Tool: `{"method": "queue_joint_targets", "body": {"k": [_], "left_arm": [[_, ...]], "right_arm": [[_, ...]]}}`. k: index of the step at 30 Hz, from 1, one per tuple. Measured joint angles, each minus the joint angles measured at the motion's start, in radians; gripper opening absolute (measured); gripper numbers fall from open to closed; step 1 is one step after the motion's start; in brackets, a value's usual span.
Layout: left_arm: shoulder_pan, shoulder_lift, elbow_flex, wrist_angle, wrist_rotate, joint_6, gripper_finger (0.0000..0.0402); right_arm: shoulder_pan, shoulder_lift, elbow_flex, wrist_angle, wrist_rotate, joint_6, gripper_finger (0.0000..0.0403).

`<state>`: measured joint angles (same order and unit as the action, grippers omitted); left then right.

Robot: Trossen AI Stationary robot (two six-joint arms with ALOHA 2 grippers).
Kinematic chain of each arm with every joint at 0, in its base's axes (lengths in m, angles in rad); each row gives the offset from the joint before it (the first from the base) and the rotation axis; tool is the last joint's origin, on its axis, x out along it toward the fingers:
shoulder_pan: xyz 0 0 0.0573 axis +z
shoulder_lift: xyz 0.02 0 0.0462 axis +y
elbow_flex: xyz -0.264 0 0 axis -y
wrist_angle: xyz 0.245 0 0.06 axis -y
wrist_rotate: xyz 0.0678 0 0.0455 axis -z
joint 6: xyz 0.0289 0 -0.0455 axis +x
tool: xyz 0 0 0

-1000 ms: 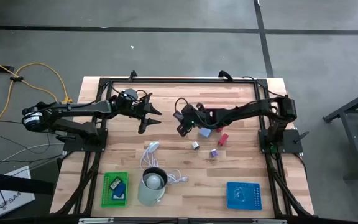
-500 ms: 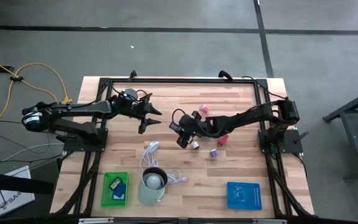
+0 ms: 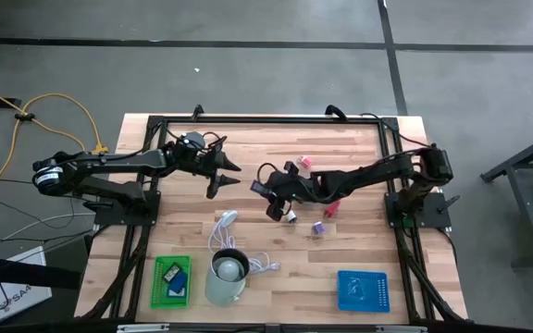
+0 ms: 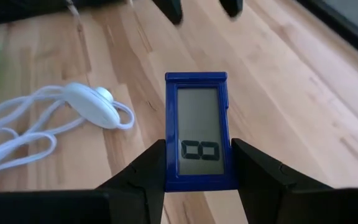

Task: Pick & Place Office items
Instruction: Put the dark blue digital timer into the green basket

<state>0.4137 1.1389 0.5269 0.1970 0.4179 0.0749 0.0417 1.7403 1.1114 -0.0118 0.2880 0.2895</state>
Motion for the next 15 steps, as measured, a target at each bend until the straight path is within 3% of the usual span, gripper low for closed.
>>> {"method": "queue_joint_targets", "body": {"k": [6, 15], "left_arm": [[0.000, 0.000, 0.000, 0.000, 0.000, -0.150, 0.0193], [0.000, 0.000, 0.000, 0.000, 0.000, -0.203, 0.0193]], "right_arm": [[0.000, -0.041, 0.000, -0.005, -0.040, -0.007, 0.0148], [0.000, -0.044, 0.000, 0.002, -0.088, 0.004, 0.0148]]}}
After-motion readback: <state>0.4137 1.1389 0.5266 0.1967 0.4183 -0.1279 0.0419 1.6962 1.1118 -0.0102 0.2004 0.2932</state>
